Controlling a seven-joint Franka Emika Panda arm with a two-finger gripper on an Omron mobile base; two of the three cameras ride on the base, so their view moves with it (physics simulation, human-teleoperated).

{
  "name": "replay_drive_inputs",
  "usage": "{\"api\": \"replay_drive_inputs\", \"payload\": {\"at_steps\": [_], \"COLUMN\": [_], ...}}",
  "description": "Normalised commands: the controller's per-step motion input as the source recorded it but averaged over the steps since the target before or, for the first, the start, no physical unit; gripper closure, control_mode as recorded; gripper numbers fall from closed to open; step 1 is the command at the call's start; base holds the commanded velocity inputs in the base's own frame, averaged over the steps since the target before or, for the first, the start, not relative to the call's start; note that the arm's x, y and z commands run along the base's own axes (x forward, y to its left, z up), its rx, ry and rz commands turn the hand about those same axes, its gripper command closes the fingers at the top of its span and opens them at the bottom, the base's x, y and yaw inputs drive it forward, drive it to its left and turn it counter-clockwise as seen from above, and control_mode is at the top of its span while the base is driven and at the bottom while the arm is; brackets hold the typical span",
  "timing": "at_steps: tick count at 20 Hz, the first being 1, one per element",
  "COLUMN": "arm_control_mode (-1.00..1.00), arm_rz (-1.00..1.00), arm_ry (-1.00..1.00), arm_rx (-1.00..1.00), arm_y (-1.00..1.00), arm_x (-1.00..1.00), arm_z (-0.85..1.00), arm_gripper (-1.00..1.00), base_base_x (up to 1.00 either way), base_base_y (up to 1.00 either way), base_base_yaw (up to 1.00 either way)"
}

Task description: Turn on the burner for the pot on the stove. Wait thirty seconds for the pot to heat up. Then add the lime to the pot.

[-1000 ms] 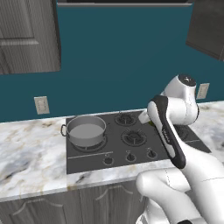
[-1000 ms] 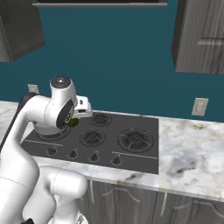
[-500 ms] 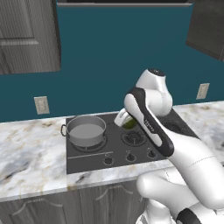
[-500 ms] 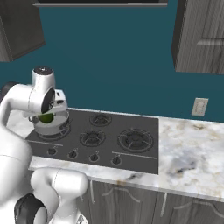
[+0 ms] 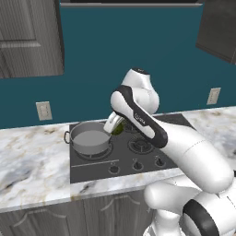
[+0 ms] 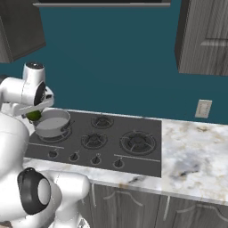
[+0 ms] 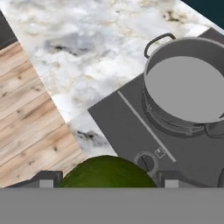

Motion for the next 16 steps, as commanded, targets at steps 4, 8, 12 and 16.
{"api": "replay_drive_inputs", "payload": {"at_steps": [4, 8, 12, 16], "arm_control_mode": [-1.0, -1.0, -1.0, -1.0], "arm_rz": [0.0, 0.0, 0.0, 0.0], "arm_ry": [-0.06, -0.04, -0.02, 0.01], "arm_rx": [0.0, -0.02, -0.07, -0.04], "arm_y": [0.02, 0.03, 0.16, 0.23], "arm_x": [0.5, 0.34, 0.23, 0.26], "arm_z": [-0.01, -0.24, -0.47, -0.21], "arm_gripper": [1.0, 1.0, 1.0, 1.0], "base_base_x": [0.0, 0.0, 0.0, 0.0], "base_base_y": [0.0, 0.0, 0.0, 0.0], "base_base_yaw": [0.0, 0.0, 0.0, 0.0]}}
